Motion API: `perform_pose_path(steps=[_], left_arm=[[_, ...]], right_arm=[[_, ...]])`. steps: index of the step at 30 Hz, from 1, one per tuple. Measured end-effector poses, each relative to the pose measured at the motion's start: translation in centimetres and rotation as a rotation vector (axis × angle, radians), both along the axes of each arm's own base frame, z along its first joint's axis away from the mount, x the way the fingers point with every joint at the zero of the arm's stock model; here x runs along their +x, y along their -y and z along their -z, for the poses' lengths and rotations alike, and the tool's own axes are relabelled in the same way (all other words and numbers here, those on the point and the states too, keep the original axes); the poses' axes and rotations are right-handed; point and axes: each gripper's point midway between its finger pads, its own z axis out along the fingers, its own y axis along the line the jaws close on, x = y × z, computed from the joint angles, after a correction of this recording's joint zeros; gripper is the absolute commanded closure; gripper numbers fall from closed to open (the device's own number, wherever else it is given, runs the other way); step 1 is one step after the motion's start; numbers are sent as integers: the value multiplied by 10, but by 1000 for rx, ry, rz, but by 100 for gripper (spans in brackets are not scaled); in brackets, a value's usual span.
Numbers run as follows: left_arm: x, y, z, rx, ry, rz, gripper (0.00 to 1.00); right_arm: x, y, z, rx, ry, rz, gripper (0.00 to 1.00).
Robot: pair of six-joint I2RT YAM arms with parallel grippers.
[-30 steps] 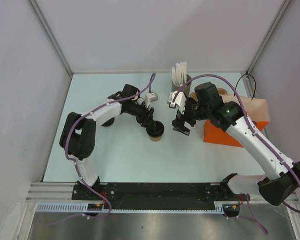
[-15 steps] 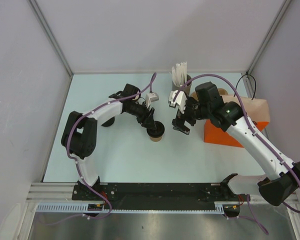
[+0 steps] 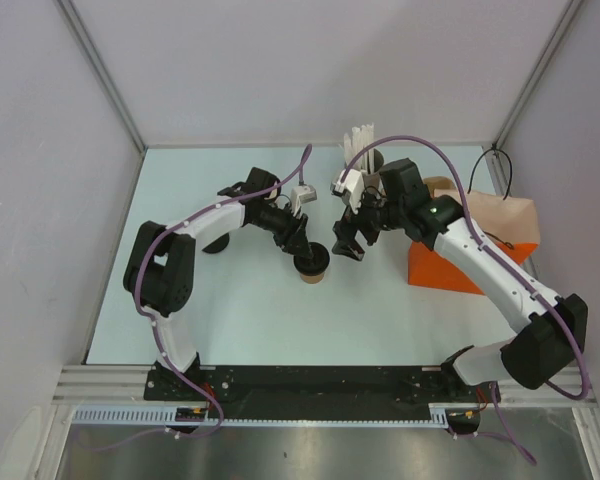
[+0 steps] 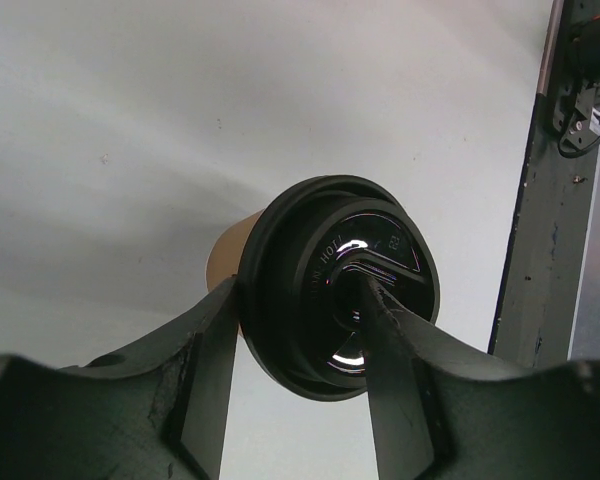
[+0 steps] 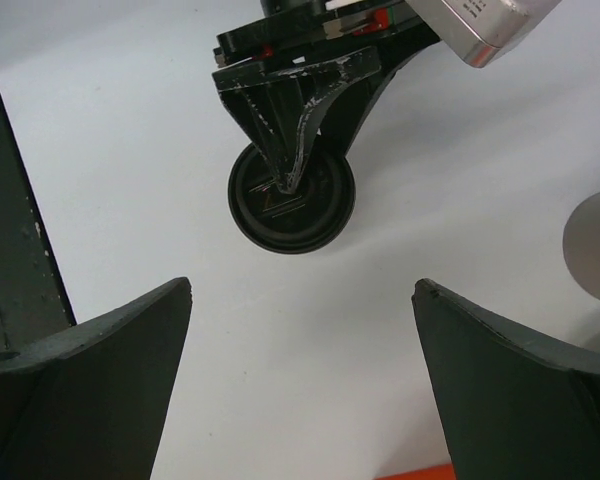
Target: Pack the takeout coffee
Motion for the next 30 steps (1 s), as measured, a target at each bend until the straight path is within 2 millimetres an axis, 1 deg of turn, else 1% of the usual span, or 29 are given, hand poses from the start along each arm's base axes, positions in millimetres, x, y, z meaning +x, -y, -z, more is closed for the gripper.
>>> perform_pose_path(steps=[5,10,14,16,19,22,25,26,29,30], left_arm=[[0,0,1,-2,3,0,47],[1,0,1,-3,4,-1,44],[0,0,3,-3,-9,-3,41],[0,1,4,-4,-15,-2,41],[-1,1,5,-5,-18,-2,41],[-1,1,5,-7,-17,-3,41],[-1,0,5,-9,-14,-4,42],[-1,0,5,-9,-12,-4,43],[-1,1,5,-11,-11,-6,44],[-1,1,5,-12,-12,-6,45]], right_arm=[[13,-6,17,5,-59,41,3],[30,-6,38,-8,-110,101,4],[40,-5,56,-32,-148,139,6],[44,-6,65,-44,-163,156,7],[50,-5,74,-56,-178,177,11],[54,-5,80,-59,-184,190,15],[57,-5,83,-54,-196,203,25],[58,-5,84,-53,-201,204,31],[59,-7,90,-48,-221,202,36],[59,-7,92,-48,-229,201,36]])
